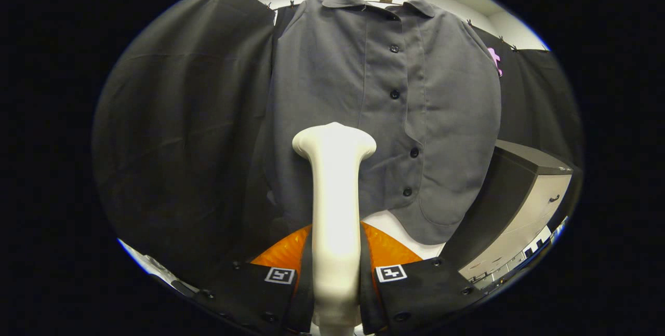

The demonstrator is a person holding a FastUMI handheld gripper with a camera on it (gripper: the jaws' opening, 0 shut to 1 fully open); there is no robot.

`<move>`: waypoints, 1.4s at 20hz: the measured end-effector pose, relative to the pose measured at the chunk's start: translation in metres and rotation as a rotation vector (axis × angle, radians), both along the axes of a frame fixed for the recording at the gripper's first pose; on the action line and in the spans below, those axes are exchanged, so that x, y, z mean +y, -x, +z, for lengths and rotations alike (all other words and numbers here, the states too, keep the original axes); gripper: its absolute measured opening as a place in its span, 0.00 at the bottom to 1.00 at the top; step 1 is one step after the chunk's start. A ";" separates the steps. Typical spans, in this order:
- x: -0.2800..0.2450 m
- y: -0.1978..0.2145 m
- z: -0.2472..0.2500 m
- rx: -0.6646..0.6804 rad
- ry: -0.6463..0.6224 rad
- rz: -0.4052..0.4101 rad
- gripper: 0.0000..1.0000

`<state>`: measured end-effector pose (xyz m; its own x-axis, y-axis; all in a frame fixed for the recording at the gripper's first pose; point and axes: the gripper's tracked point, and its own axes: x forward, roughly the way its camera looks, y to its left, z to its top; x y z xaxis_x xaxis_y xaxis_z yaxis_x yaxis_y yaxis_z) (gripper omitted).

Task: Iron the clothes twice with a garment steamer, once on the left side and once on the right side.

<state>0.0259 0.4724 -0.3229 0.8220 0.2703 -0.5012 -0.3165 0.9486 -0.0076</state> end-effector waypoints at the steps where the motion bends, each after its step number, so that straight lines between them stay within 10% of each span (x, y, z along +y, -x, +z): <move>1: 0.000 0.004 -0.005 0.009 0.003 0.001 0.43; 18: -0.004 0.054 -0.039 0.092 0.064 0.080 0.43; 28: -0.036 0.048 0.061 -0.082 0.000 0.112 0.42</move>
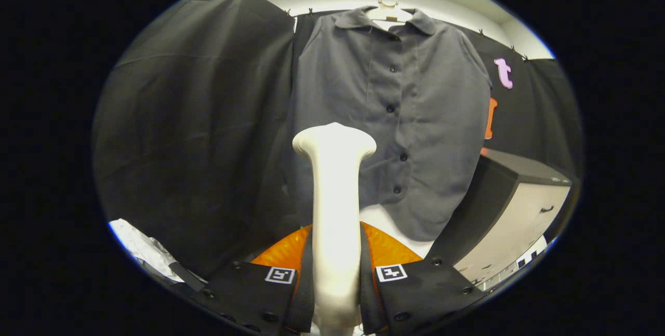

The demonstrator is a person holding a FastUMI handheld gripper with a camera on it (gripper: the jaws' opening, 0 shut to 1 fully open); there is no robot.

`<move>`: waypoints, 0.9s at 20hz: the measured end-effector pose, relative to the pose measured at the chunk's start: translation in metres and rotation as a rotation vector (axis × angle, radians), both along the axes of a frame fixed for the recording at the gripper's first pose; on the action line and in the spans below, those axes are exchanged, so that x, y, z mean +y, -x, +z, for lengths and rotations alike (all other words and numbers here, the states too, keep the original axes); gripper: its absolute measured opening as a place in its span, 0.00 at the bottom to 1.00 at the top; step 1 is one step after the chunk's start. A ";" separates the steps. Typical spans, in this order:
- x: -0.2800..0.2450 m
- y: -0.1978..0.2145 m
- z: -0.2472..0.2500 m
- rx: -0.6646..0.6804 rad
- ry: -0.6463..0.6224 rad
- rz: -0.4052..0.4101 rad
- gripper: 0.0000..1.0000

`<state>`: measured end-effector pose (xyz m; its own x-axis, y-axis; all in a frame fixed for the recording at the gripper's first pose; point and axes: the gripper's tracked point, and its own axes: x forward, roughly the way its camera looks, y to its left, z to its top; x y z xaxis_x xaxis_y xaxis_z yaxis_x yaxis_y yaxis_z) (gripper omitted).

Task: Iron the clothes twice with a garment steamer, once on the left side and once on the right side.

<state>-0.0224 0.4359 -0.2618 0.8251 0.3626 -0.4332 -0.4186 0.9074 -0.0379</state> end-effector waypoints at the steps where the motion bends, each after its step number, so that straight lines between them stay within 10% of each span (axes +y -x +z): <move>1: -0.007 -0.005 0.008 -0.018 -0.002 -0.007 0.43; 18: -0.119 -0.038 0.132 -0.223 -0.129 -0.187 0.43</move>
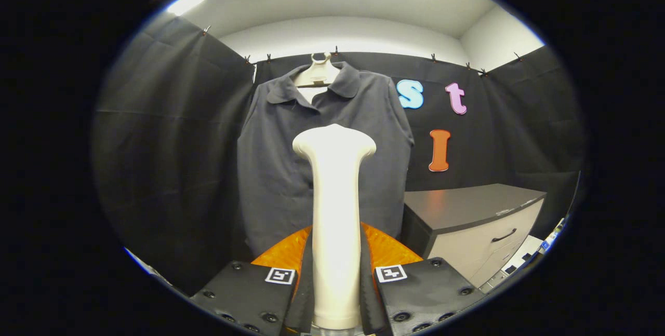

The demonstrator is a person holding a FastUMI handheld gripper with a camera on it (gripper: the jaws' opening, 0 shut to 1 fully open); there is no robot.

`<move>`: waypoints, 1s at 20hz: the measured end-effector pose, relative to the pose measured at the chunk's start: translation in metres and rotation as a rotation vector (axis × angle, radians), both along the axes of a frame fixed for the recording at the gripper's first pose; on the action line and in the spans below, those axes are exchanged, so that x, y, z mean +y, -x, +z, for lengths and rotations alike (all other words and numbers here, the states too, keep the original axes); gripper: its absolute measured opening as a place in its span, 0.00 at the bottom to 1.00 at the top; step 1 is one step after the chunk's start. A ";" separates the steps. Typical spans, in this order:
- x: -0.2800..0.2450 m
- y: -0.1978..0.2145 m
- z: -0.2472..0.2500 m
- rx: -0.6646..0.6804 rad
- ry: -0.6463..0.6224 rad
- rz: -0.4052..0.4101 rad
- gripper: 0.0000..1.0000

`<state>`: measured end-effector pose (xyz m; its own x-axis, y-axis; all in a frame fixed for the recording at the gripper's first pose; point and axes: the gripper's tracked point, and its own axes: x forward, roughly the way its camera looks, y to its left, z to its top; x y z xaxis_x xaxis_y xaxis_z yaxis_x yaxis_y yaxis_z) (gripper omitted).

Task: Iron the clothes twice with a garment steamer, once on the left side and once on the right side.

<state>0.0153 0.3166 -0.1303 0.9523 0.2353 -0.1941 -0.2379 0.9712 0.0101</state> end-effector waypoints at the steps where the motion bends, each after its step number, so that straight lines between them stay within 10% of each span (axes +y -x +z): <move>1: -0.007 -0.001 0.007 -0.014 0.006 -0.016 0.42; 20: -0.086 0.019 0.064 -0.125 -0.023 -0.118 0.43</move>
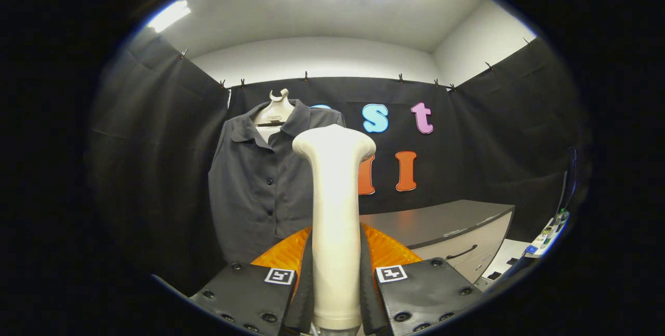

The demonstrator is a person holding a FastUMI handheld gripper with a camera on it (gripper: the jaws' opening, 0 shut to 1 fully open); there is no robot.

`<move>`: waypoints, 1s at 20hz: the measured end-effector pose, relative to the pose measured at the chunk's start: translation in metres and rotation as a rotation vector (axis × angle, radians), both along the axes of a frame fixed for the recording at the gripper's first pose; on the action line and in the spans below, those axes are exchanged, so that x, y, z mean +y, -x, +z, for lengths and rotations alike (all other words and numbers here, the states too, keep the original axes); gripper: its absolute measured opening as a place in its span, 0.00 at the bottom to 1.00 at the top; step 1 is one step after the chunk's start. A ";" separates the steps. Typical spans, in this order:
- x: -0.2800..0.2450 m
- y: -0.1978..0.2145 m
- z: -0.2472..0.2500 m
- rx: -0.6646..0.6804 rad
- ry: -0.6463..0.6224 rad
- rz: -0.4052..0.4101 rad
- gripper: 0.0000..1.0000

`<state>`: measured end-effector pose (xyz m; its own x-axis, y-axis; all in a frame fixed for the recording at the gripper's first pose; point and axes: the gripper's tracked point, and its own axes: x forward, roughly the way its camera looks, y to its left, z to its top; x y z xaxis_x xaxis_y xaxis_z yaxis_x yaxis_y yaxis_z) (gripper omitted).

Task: Iron the clothes twice with a garment steamer, once on the left side and once on the right side.

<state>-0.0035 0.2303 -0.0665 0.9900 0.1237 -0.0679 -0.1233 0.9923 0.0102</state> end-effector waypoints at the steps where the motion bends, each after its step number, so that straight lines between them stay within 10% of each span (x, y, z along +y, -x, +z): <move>1: -0.001 0.001 0.002 -0.005 0.003 -0.004 0.43; 20: 0.006 -0.002 -0.005 0.013 -0.021 -0.010 0.43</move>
<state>-0.0018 0.2363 -0.0716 0.9902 0.1151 -0.0786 -0.1129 0.9931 0.0328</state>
